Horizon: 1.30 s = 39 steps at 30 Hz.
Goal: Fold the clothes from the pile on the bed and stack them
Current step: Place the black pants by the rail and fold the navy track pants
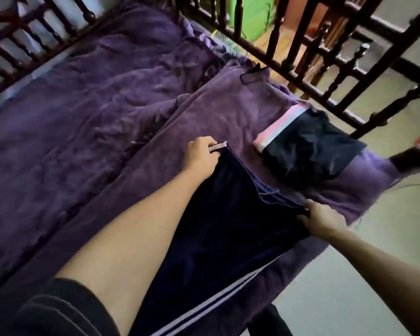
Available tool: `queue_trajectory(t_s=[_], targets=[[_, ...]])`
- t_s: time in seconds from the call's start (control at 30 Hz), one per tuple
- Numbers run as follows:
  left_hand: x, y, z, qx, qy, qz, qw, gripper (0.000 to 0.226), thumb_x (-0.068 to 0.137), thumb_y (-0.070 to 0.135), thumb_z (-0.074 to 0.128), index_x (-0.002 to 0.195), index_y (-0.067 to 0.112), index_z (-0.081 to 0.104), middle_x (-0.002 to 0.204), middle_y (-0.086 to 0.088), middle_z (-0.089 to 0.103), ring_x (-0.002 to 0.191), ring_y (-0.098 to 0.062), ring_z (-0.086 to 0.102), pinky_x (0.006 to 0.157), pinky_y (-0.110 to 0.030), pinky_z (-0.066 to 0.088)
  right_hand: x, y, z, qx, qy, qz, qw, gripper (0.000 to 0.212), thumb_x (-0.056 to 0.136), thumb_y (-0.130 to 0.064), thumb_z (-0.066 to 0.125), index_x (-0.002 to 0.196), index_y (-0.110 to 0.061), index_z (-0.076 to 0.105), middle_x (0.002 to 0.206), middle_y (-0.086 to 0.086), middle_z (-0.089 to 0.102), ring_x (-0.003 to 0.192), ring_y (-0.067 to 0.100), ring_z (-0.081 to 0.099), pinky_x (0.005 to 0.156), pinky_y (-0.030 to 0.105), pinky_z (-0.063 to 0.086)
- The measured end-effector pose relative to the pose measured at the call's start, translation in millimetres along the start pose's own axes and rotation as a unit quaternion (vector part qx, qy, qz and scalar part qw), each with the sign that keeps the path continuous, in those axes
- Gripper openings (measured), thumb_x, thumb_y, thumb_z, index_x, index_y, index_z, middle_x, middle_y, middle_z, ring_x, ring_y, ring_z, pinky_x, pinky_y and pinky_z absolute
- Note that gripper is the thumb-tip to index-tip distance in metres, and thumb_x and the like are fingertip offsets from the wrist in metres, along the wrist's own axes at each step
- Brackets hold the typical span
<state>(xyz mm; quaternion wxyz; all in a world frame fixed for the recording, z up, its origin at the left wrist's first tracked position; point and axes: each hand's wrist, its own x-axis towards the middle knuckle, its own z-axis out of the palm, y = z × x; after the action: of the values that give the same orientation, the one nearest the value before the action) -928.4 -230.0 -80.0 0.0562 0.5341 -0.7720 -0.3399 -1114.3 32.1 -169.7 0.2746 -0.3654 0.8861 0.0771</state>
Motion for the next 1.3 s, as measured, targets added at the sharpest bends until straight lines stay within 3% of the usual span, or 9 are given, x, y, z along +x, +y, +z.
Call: queue_trajectory(t_s=[0.17,0.3,0.5,0.7,0.83,0.93,1.1,1.2,1.3], targets=[[4,-46,33,0.013,-0.006,-0.057,0.998,0.035,0.086,0.009,0.061,0.121,0.013,0.061,0.116,-0.012,0.059,0.105,-0.028,0.057,0.092,-0.034,0.045,27,-7,25,-0.08,-0.011,-0.032,0.996,0.028,0.087,-0.034,0.053,0.11,-0.02,0.048,0.112,0.007,0.059,0.106,0.03,0.054,0.071,0.035,0.046],[-59,-111,6,0.046,-0.011,-0.149,0.988,0.024,0.085,0.007,0.06,0.107,0.012,0.067,0.104,-0.012,0.065,0.097,-0.031,0.061,0.085,-0.037,0.049,21,-53,10,-0.131,0.017,-0.142,0.981,0.043,0.085,-0.034,0.054,0.127,-0.025,0.049,0.123,0.002,0.052,0.115,0.026,0.046,0.081,0.037,0.044],[-173,-202,-17,0.064,-0.012,-0.331,0.941,0.015,0.085,0.022,0.064,0.099,0.02,0.067,0.097,-0.001,0.069,0.089,-0.023,0.063,0.071,-0.032,0.049,11,-174,3,-0.122,-0.024,-0.315,0.941,0.031,0.091,-0.027,0.047,0.122,-0.025,0.051,0.121,-0.001,0.052,0.118,0.022,0.045,0.079,0.035,0.048],[-237,-280,27,0.172,-0.069,-0.387,0.903,0.061,0.083,0.041,0.069,0.135,0.021,0.043,0.127,-0.006,0.049,0.115,-0.025,0.049,0.087,-0.037,0.049,48,-255,35,-0.136,0.033,-0.434,0.89,0.055,0.085,-0.014,0.056,0.139,-0.023,0.047,0.148,0.004,0.038,0.136,0.026,0.029,0.084,0.041,0.048],[-243,-316,41,0.17,-0.003,-0.394,0.903,0.025,0.095,0.024,0.053,0.116,0.018,0.064,0.111,-0.007,0.055,0.103,-0.027,0.052,0.08,-0.04,0.048,76,-271,48,-0.158,0.018,-0.406,0.9,0.029,0.089,-0.032,0.06,0.117,-0.027,0.065,0.126,0.002,0.058,0.122,0.026,0.046,0.082,0.042,0.047],[-231,-330,27,0.124,0.091,-0.383,0.911,0.019,0.095,0.017,0.049,0.097,0.012,0.067,0.098,-0.009,0.059,0.094,-0.03,0.055,0.073,-0.042,0.048,76,-281,39,-0.082,0.064,-0.411,0.906,0.02,0.089,-0.031,0.061,0.104,-0.022,0.07,0.109,0.008,0.066,0.105,0.033,0.057,0.077,0.042,0.046],[-170,-356,-34,0.107,0.308,-0.322,0.889,0.013,0.091,0.014,0.051,0.092,0.01,0.064,0.093,-0.015,0.065,0.088,-0.039,0.059,0.074,-0.045,0.044,99,-330,20,-0.012,0.15,-0.381,0.912,0.022,0.091,-0.028,0.06,0.1,-0.011,0.07,0.102,0.025,0.066,0.094,0.047,0.059,0.075,0.047,0.046],[-124,-382,-44,0.13,0.322,-0.315,0.883,0.012,0.092,0.015,0.05,0.095,0.014,0.062,0.101,-0.013,0.064,0.098,-0.037,0.056,0.082,-0.044,0.041,126,-347,40,-0.034,0.149,-0.347,0.925,0.022,0.093,-0.024,0.055,0.102,-0.005,0.062,0.109,0.029,0.059,0.102,0.047,0.053,0.077,0.047,0.043],[-100,-402,-25,0.143,0.211,-0.369,0.894,0.02,0.091,0.016,0.053,0.111,0.016,0.058,0.118,-0.014,0.058,0.113,-0.037,0.049,0.092,-0.045,0.037,139,-342,70,-0.083,0.114,-0.329,0.934,0.036,0.093,-0.016,0.054,0.126,-0.003,0.05,0.127,0.03,0.045,0.117,0.046,0.04,0.091,0.05,0.04]])
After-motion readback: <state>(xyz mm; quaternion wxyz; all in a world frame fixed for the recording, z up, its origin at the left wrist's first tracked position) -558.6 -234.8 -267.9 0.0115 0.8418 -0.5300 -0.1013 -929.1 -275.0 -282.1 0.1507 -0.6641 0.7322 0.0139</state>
